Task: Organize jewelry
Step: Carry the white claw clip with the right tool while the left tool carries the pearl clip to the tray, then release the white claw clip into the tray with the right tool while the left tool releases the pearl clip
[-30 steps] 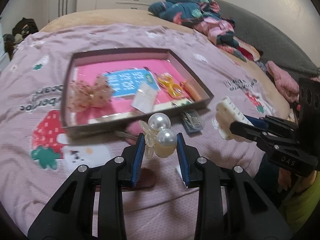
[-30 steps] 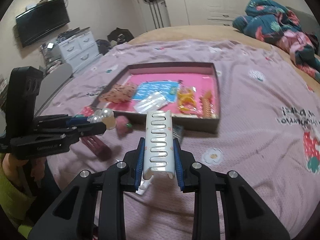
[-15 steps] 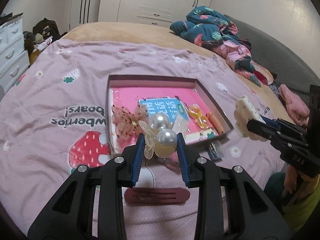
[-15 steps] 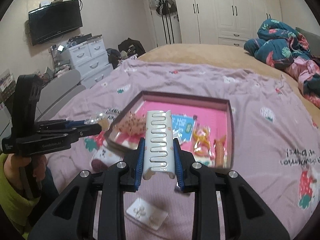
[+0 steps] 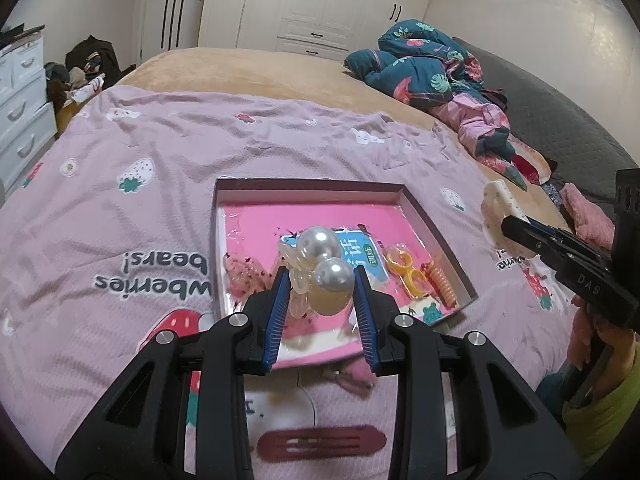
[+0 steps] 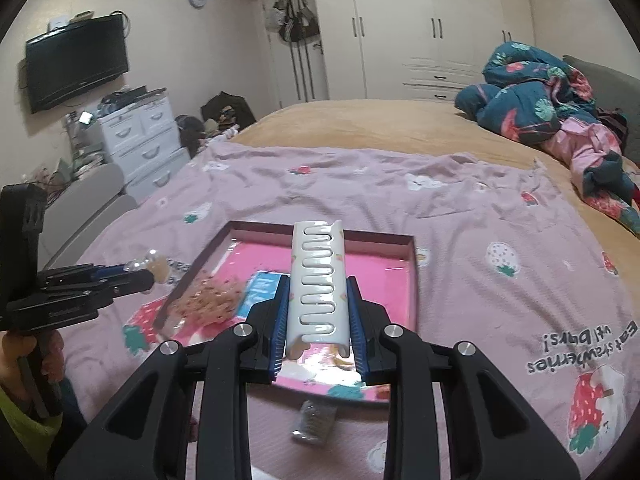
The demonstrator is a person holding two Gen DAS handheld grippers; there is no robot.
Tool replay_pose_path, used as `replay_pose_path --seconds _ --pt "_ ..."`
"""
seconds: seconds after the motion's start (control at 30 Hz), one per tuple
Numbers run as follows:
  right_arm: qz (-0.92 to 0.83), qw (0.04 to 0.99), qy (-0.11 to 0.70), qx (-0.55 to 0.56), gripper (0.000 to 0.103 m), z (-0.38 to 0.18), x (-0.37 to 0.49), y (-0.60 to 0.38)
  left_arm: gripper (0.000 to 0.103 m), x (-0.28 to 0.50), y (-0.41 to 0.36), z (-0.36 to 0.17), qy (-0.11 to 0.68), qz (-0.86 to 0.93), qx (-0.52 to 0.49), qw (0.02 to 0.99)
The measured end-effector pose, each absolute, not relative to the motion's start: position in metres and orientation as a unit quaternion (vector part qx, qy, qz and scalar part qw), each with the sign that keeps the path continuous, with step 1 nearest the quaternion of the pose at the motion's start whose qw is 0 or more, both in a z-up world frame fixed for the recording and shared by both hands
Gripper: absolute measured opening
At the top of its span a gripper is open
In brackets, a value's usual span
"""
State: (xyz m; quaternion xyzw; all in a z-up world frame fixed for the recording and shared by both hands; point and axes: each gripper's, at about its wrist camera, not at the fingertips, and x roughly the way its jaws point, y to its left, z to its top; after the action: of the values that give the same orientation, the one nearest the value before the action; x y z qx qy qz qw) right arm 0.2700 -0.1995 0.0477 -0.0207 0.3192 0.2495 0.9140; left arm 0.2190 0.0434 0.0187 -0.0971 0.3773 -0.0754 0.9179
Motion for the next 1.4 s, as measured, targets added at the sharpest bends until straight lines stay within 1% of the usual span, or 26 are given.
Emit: replay_pose_path --seconds 0.23,0.43,0.6,0.83,1.13,1.4 --pt "0.226 0.911 0.345 -0.024 0.026 0.023 0.288 -0.207 0.024 0.242 0.038 -0.007 0.400 -0.080 -0.095 0.908" --pt "0.209 0.904 0.373 -0.023 0.026 -0.008 0.301 -0.207 0.024 0.250 0.033 -0.033 0.416 -0.085 -0.098 0.900" --pt "0.194 0.899 0.391 -0.021 0.026 -0.027 0.309 -0.206 0.024 0.253 0.027 -0.046 0.422 -0.093 -0.093 0.897" --pt "0.200 0.893 0.402 -0.032 0.026 -0.039 0.312 -0.198 0.024 0.259 0.008 -0.060 0.433 -0.117 -0.077 0.891" --pt "0.195 0.887 0.417 -0.024 0.026 -0.055 0.314 -0.195 0.024 0.262 0.012 -0.069 0.443 -0.108 -0.076 0.887" --pt "0.197 0.886 0.419 -0.013 0.026 -0.057 0.310 -0.197 0.024 0.262 0.011 -0.070 0.446 -0.104 -0.073 0.886"
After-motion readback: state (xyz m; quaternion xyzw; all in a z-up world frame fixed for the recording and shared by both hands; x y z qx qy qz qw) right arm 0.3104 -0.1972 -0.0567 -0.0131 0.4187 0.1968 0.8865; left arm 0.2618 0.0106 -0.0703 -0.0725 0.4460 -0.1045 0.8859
